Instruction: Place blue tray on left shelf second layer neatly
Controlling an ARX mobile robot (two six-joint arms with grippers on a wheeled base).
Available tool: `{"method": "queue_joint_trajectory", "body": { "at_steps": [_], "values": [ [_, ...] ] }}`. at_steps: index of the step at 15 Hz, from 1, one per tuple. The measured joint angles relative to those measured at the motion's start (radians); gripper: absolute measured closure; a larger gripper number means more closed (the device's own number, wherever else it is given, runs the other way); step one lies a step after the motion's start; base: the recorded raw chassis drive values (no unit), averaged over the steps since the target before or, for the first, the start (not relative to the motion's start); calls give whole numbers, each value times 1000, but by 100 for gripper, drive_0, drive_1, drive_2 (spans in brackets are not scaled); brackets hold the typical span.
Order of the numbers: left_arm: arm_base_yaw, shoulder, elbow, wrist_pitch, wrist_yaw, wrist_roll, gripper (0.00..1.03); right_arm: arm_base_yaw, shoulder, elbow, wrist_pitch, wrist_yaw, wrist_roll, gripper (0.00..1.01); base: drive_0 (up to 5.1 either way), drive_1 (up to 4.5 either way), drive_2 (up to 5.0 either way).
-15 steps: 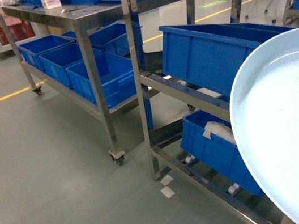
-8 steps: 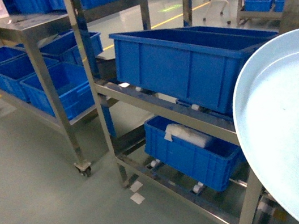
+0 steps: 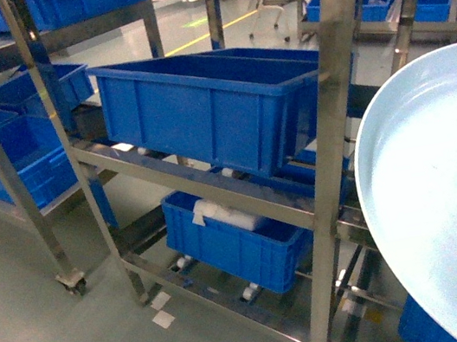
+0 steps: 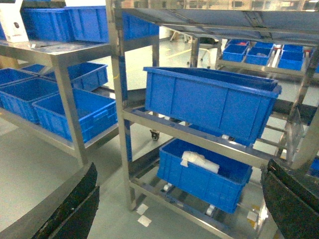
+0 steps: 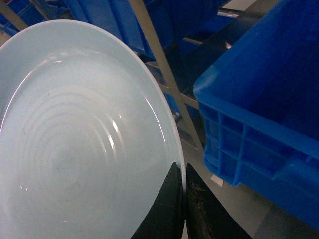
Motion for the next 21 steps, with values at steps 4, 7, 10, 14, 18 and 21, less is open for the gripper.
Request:
{"method": "queue_joint_trajectory", "body": {
  "at_steps": [4,7,10,14,18,21],
  "values": [
    [0,0,0,0,0,0,5,0,0,0,0,0,0,99,-157,-157,-157],
    [0,0,0,0,0,0,5,0,0,0,0,0,0,99,-154,-154,-154],
    [0,0,0,0,0,0,5,0,0,0,0,0,0,99,-160,-160,-160],
    [0,0,0,0,0,0,5,0,0,0,0,0,0,99,-160,-160,-160],
    [0,0,0,0,0,0,5,0,0,0,0,0,0,99,-153,-153,-153],
    [0,0,0,0,0,0,5,0,0,0,0,0,0,99,-160,-160,-160]
  ]
}}
